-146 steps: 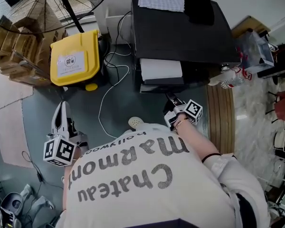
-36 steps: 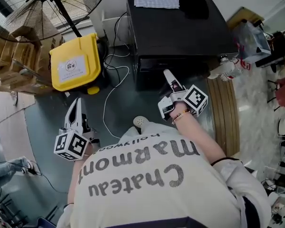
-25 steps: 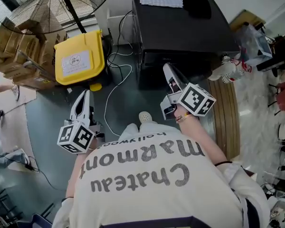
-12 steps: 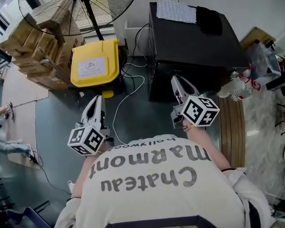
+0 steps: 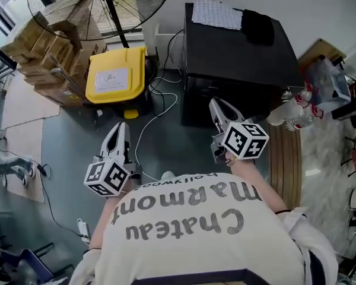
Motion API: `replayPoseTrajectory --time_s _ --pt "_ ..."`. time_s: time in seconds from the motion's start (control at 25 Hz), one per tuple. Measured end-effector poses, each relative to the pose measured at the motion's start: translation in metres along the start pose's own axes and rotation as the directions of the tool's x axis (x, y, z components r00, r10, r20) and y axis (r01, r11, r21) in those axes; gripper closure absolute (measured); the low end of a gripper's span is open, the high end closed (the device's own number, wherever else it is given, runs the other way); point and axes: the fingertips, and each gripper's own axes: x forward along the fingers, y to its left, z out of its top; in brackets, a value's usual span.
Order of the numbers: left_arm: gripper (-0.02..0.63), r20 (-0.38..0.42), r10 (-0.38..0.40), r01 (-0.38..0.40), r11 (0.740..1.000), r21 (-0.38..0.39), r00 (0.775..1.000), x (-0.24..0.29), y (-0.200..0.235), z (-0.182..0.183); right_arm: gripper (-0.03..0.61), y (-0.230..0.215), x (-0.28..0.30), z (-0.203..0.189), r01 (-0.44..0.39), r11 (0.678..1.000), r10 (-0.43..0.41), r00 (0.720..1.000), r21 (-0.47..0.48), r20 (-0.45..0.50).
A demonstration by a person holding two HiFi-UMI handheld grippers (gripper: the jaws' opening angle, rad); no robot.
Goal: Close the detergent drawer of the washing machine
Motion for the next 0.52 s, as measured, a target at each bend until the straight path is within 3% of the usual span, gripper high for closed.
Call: replayPoseTrajectory --time_s 0.52 --pt "0.606 0.005 0.044 -0.044 0.999 -0.01 0.999 -0.031 -0.041 -0.033 0.534 -0.028 -0.044 -0.021 -0.014 1.0 0.014 0.998 0.008 -0.056"
